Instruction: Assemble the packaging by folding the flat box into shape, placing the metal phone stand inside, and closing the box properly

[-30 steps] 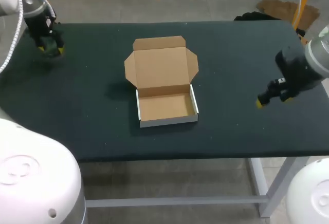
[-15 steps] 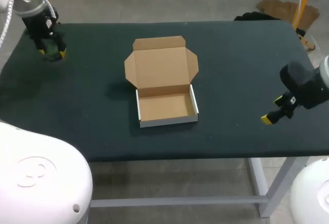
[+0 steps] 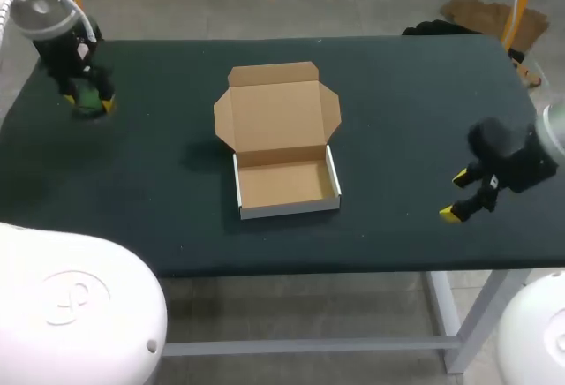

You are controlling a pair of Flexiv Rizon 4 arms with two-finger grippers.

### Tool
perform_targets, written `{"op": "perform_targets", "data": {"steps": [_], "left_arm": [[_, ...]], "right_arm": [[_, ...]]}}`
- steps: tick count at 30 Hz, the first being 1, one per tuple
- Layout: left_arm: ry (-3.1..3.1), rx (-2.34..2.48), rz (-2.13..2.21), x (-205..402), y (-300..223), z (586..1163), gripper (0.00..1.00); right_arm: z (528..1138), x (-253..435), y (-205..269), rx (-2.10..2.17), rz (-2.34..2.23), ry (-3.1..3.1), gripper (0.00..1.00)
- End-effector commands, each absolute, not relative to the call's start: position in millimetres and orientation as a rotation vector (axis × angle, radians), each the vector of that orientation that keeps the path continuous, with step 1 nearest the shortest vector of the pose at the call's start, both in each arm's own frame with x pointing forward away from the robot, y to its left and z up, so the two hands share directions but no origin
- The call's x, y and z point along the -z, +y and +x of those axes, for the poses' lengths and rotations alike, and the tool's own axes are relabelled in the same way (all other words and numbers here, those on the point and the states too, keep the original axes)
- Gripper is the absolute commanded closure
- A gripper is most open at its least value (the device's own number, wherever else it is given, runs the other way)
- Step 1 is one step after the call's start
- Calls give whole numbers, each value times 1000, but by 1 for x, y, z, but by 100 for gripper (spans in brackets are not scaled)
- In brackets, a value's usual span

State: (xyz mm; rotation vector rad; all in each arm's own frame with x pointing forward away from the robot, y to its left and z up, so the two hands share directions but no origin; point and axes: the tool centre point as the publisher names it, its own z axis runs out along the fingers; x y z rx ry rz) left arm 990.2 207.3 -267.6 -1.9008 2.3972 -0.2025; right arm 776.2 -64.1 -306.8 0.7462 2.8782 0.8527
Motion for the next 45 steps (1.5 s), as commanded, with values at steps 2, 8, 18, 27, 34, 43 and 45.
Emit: {"op": "perform_targets", "data": {"steps": [2, 8, 18, 27, 34, 43, 45], "left_arm": [[2335, 257, -1845, 261, 201, 964, 100], [2350, 264, -1835, 254, 192, 943, 100], [2370, 300, -1802, 238, 166, 901, 100], [2415, 315, -1721, 215, 136, 863, 100], [2461, 319, -1669, 210, 115, 840, 100], [2520, 275, -1624, 221, 90, 830, 100], [2529, 280, -1617, 223, 84, 828, 100]], "right_arm": [[788, 312, -56, -900, 718, 2905, 0], [788, 312, -56, -921, 712, 2903, 0], [788, 312, -56, -921, 712, 2903, 0], [788, 312, -56, -921, 712, 2903, 0], [788, 312, -56, -921, 712, 2903, 0], [788, 312, -56, -921, 712, 2903, 0], [788, 312, -56, -921, 712, 2903, 0]]}}
